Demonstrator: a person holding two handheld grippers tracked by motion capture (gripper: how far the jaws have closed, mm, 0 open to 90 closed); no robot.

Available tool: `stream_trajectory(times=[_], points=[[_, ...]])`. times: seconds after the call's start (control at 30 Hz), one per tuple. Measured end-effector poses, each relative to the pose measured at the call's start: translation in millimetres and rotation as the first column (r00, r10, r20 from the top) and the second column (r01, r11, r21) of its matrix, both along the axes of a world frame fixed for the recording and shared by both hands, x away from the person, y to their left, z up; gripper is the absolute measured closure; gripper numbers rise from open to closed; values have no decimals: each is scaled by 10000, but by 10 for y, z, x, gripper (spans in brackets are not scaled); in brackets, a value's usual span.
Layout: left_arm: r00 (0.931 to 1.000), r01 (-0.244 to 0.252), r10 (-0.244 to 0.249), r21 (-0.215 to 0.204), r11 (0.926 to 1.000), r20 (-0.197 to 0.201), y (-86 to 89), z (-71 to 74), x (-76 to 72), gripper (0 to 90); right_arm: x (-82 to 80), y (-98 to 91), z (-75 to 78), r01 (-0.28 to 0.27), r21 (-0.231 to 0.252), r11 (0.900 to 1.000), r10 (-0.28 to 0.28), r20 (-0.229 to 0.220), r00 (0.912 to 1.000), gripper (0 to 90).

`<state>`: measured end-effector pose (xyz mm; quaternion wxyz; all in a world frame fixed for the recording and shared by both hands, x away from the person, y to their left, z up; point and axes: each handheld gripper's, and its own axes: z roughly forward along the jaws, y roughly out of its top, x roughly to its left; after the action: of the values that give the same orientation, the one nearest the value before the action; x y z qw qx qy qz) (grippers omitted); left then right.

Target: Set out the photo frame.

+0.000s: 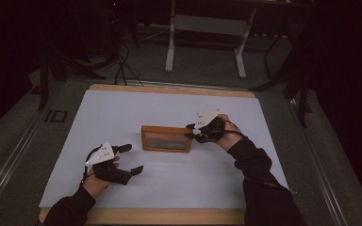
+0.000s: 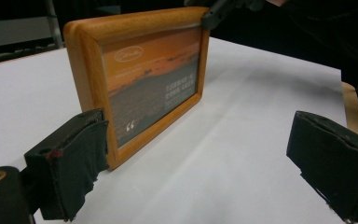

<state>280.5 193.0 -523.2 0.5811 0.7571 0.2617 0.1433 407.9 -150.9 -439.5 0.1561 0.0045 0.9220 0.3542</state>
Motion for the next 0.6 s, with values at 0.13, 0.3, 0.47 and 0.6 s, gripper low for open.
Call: stream_trajectory(times=[0.13, 0.3, 0.47, 0.6], points=[[10000, 71, -70, 17, 10000, -47, -13, -11, -1, 59, 84, 13, 7, 28, -59, 10000, -29, -188, 9998, 654], [10000, 67, -67, -16, 10000, -65, -11, -18, -1, 59, 166, 9, -10, 290, 121, 9995, -284, -474, 9985, 646], [10000, 54, -54, -43, 10000, -73, -2, -22, 3, 59, 209, 7, -35, 751, 282, 9968, -733, -603, 9955, 631], [9999, 78, -78, -27, 10000, -103, -7, -29, 4, 59, 232, 4, -47, 1114, 251, 9935, -1100, -545, 9924, 594]])
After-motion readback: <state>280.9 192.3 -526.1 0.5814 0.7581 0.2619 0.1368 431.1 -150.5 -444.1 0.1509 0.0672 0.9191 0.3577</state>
